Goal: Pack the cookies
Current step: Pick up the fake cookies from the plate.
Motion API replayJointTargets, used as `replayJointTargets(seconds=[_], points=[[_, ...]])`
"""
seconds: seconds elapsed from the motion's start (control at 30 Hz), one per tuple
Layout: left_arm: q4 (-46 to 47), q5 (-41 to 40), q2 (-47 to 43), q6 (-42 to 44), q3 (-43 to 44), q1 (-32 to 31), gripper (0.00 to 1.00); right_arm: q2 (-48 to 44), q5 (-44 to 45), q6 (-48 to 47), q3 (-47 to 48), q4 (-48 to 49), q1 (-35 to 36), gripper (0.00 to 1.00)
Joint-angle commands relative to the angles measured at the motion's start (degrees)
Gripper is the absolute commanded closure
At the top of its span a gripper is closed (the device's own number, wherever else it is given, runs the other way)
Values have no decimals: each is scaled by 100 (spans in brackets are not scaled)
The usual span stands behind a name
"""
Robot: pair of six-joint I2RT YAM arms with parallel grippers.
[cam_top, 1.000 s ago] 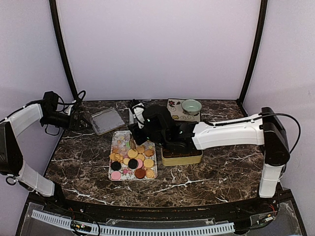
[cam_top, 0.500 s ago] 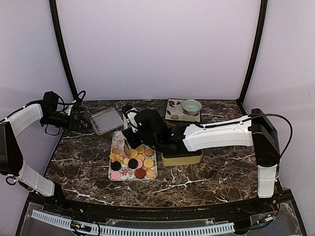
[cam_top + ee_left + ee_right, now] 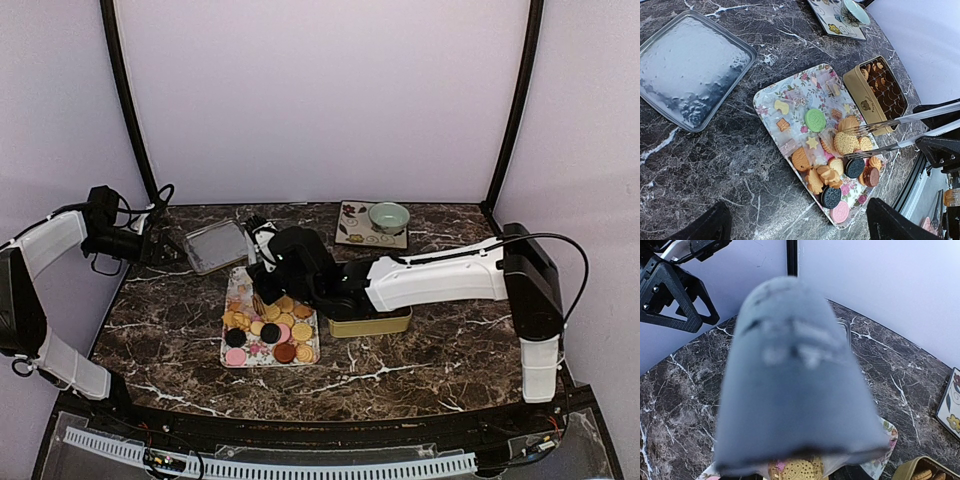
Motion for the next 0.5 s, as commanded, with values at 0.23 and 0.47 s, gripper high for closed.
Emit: replayJointTargets(seconds=[0.23, 0.47], points=[[-92, 105, -124, 38, 49, 32, 4, 296, 166, -52, 252, -57, 229, 58], [-87, 114, -124, 41, 21, 28, 4, 178, 357, -88, 74, 65, 328, 58]])
